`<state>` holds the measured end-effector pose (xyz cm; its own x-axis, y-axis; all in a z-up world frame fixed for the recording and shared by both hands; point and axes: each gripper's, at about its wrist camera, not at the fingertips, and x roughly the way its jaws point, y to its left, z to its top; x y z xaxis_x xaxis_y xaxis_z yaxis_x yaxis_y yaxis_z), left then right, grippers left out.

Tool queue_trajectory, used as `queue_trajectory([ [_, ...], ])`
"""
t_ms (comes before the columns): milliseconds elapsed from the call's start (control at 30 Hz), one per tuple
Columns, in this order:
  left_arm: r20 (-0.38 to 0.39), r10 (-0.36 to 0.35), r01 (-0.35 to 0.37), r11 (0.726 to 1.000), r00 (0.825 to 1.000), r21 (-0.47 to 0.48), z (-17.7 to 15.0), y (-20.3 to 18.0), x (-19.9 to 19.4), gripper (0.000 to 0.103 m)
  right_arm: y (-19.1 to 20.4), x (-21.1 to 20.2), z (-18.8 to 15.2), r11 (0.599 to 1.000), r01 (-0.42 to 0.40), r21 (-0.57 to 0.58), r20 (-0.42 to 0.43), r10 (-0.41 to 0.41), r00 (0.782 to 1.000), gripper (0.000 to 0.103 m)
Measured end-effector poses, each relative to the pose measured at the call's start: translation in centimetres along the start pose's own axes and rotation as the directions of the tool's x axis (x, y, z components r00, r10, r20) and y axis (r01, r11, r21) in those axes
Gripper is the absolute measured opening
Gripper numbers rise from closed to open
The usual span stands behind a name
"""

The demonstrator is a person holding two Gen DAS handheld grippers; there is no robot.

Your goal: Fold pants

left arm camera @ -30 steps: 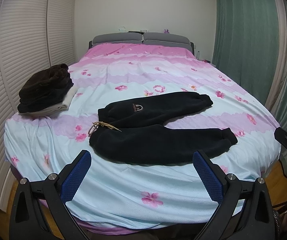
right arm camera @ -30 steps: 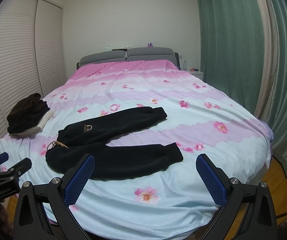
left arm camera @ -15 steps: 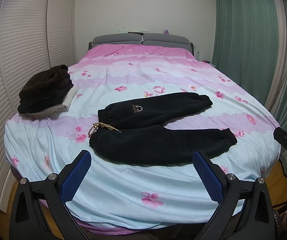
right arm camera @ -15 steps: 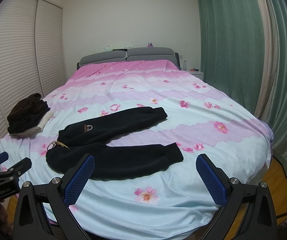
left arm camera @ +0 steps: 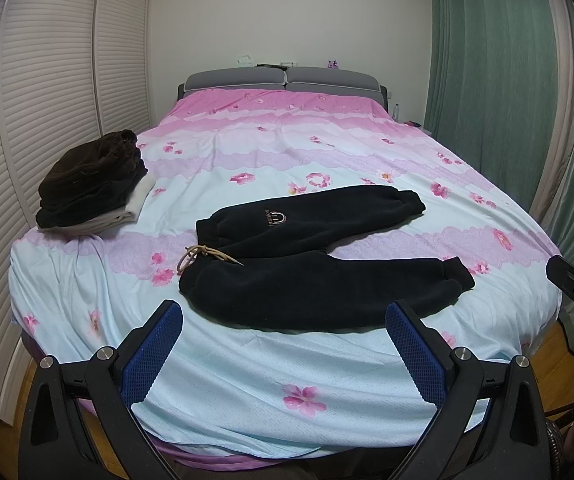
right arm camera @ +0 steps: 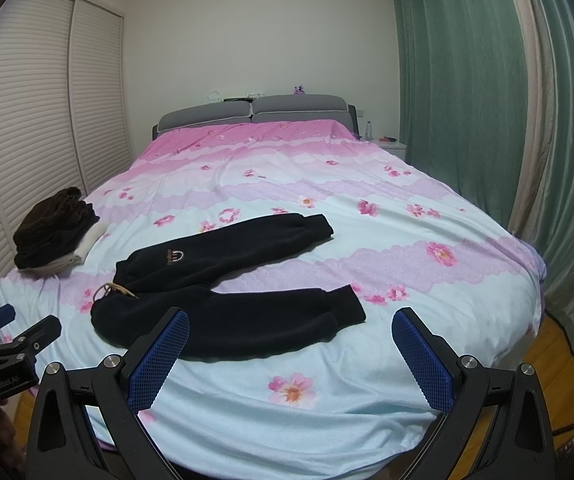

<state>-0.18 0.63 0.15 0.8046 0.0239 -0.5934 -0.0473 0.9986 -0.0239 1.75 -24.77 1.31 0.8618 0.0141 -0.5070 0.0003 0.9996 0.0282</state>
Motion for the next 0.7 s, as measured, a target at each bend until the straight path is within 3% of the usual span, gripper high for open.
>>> queue_trajectory([
  [700, 0.004, 0.007, -0.007, 1.0, 1.0, -0.002, 0.42, -0.13, -0.27, 0.103, -0.18, 0.1, -0.08, 1.0, 0.0, 0.002, -0.004, 0.0, 1.0, 0.102],
])
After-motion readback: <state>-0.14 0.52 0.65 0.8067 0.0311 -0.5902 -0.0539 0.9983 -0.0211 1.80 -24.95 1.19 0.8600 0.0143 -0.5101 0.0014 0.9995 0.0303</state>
